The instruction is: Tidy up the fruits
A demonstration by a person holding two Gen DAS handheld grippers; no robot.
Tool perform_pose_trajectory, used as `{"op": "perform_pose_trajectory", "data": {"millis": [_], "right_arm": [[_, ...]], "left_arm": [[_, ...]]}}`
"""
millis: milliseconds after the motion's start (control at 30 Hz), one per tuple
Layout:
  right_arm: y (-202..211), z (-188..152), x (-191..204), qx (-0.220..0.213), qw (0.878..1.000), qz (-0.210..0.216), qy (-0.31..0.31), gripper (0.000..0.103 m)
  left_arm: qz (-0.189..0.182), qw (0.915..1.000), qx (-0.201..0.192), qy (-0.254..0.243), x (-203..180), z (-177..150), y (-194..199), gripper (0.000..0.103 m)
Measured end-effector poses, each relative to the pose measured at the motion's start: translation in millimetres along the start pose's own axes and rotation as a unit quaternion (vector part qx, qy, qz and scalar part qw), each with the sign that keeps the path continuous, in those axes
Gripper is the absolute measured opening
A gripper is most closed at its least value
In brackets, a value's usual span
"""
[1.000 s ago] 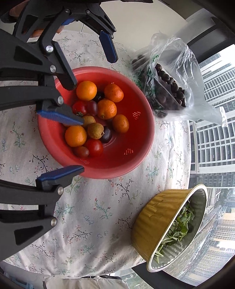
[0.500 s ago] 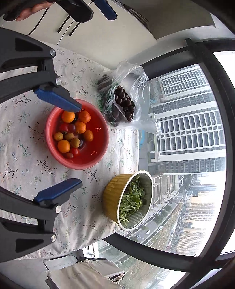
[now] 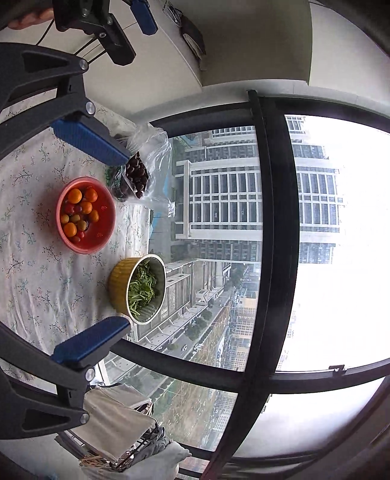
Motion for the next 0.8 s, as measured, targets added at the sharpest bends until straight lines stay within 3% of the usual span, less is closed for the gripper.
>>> {"op": "perform_pose_trajectory", "data": {"millis": [167,233,433,500,633,800], "right_arm": [[9.8,3.0,-5.0,-0.015,1.000,0.013,-0.008,0.103],[12.5,5.4,-6.1,-0.024,0.999,0.023,-0.004,0.103],[18.4,4.4,-13.6,-0.027,0.998,0.053,0.019,0.103],[12.4,1.5,-19.2,-0.002,0.998,0.060,0.022,0.103],[-10.1,-11.9,-30.8,0.093,0.993,0.066,0.025,0.103],[-31.7,-35.7,-40.6,0.185,0.981,0.064,0.006,0.103]], "left_arm": [[0.083,0.9939,-0.058,-0.043,-20.3,-4.5,40.1,0.103],[0.078,0.9953,-0.042,-0.041,-27.9,-3.9,39.6,0.103],[0.121,0.9924,0.013,-0.019,-49.8,-3.6,16.6,0.103],[0.127,0.9906,0.048,-0.013,-56.1,-6.1,2.0,0.103],[0.141,0.9836,0.112,0.000,-64.6,-18.2,-24.2,0.103],[0.119,0.9783,0.168,0.025,-66.4,-33.1,-45.1,0.103]]}}
Point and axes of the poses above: each gripper's, at about its wrist camera, not at the fingertips, and y roughly against the way its jaws point, x to its left, z to its top, the point moved 1 cm from there along -y, roughly the way its jaws point, and after that the axes turned 2 degrees about y, right-handed, at the moved point
